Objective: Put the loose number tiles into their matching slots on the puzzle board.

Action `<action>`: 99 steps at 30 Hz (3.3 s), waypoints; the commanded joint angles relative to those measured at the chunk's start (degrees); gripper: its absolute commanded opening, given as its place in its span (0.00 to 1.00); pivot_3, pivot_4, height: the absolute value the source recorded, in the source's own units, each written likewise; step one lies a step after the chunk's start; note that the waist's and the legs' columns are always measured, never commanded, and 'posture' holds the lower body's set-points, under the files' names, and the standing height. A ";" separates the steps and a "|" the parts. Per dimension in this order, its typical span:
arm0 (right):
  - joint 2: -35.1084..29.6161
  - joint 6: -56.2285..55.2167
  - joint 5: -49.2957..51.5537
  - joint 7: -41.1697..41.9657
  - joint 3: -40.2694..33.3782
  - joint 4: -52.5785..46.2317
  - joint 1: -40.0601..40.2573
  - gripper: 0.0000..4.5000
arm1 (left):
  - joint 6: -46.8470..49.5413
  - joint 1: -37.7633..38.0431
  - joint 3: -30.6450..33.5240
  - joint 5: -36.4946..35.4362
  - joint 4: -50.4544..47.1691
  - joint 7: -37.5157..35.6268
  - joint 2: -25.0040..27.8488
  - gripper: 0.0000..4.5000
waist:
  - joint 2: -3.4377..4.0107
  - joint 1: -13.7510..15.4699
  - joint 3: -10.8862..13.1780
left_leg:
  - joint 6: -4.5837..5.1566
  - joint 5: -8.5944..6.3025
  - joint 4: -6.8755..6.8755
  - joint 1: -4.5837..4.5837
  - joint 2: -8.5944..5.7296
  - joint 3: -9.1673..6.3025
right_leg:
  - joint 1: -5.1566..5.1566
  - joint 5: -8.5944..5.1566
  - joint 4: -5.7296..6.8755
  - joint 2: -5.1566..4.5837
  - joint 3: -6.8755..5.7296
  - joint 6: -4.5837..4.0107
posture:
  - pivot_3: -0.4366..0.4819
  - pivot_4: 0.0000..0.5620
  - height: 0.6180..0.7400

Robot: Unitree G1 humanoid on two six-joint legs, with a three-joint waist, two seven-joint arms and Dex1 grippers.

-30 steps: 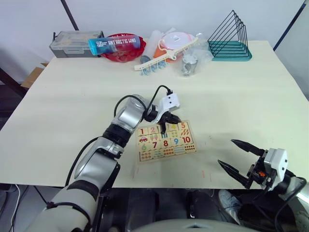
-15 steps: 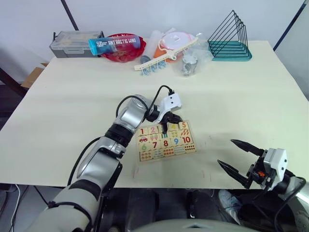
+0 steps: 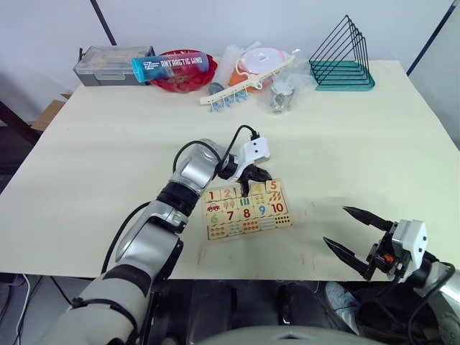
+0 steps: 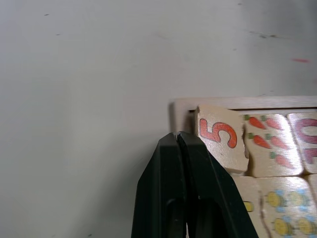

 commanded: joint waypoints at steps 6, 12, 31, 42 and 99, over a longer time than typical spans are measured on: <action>-0.02 -0.72 0.30 0.06 -0.25 -0.95 -0.41 1.00 | -0.98 -0.68 0.62 -0.12 -0.69 -0.83 0.38 0.02 | 0.00 0.00 0.00 | 0.00 0.00 0.00 0.00 0.00 0.00 | 0.00 0.00 0.00 0.00 0.00 0.00 | 0.48 0.27 1.00; -0.09 -0.65 0.33 0.26 -0.36 -0.82 -0.55 1.00 | -1.05 0.18 0.36 -0.29 -1.87 -1.57 0.52 0.02 | 0.00 0.01 0.00 | 0.00 0.00 0.00 0.00 0.00 0.00 | 0.00 0.00 0.00 0.00 0.00 0.00 | 0.48 0.27 1.00; -0.13 -0.42 0.33 0.32 -0.35 -0.52 -0.74 1.00 | -2.36 0.11 1.10 -0.81 -1.97 -1.49 0.00 0.02 | 0.00 0.00 0.00 | 0.00 0.00 0.00 0.00 0.00 0.00 | 0.00 0.00 0.00 0.00 0.00 0.00 | 0.48 0.27 1.00; -0.33 -0.30 0.39 0.59 -0.42 -0.20 -1.16 1.00 | -2.30 0.83 0.93 -0.90 -3.18 -2.00 0.42 0.02 | 0.00 0.00 0.00 | 0.00 0.00 0.00 0.00 0.00 0.00 | 0.00 0.00 0.00 0.00 0.00 0.00 | 0.48 0.27 1.00; -2.17 2.50 1.36 0.56 -4.19 10.99 -8.30 1.00 | 8.17 32.13 33.83 -25.45 -31.47 6.39 18.67 0.38 | 0.03 -0.34 -0.01 | -0.01 0.00 -0.03 0.10 0.06 -0.19 | -0.01 0.01 0.05 -0.03 0.09 -0.01 | 0.48 0.27 1.00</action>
